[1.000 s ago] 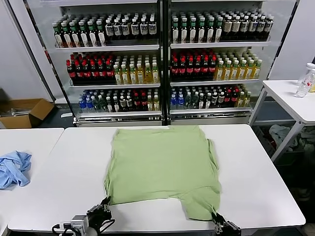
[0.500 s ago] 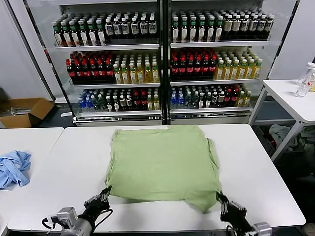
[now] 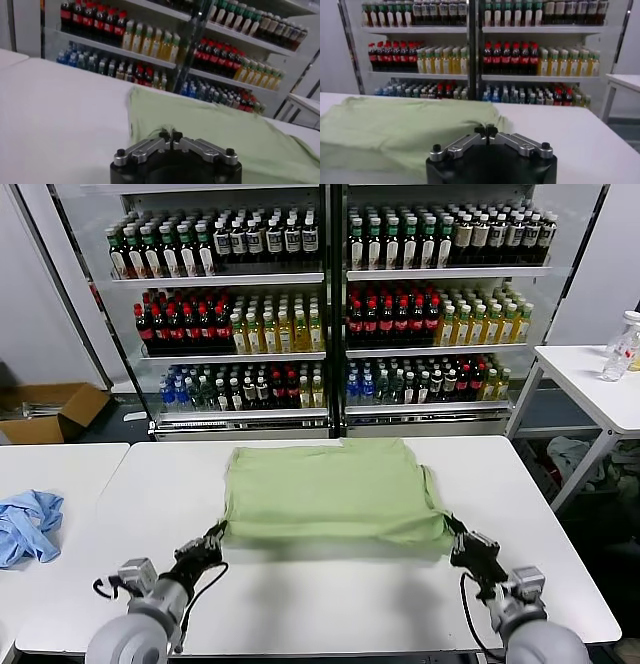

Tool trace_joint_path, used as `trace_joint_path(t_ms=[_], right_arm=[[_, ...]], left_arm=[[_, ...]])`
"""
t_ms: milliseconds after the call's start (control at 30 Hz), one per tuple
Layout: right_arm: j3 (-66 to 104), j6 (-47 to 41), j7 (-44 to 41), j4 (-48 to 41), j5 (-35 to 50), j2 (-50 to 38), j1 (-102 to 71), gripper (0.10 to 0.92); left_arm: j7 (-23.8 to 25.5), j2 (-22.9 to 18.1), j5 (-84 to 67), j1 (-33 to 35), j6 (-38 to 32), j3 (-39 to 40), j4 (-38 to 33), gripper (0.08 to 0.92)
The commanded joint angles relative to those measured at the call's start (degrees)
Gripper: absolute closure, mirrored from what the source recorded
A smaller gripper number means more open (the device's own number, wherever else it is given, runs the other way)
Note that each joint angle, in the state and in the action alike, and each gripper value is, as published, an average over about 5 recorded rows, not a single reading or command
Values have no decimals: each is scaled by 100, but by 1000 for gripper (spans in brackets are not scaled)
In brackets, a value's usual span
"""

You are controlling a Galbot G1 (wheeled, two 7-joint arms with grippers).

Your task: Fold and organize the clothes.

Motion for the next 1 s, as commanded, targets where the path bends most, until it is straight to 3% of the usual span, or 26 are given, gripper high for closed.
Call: trace_joint_path(t_ms=[33,200,367,733,1000], right_arm=[[-604,-12,-3,-738,-141,-40,1137,919],[-857,-122,-64,-940,-473,156,1432,898],[-1027,-203,-161,-957,-808,256,1480,770],[-96,-428,-103,-49,-925,-2,-229,449],[-147,-1132,134,-567,-199,247,66,244]], left_arm=[[18,53,209,-1249,-78,625,1157,914],[-5,-86,430,-1308,-95,731,1329,913],[-68,-158,532,-1184,-84,688,1243,857],[-220,-333,1025,52,-157,351,559,549],[-388,-310,1024,-180,32,461,937,324]])
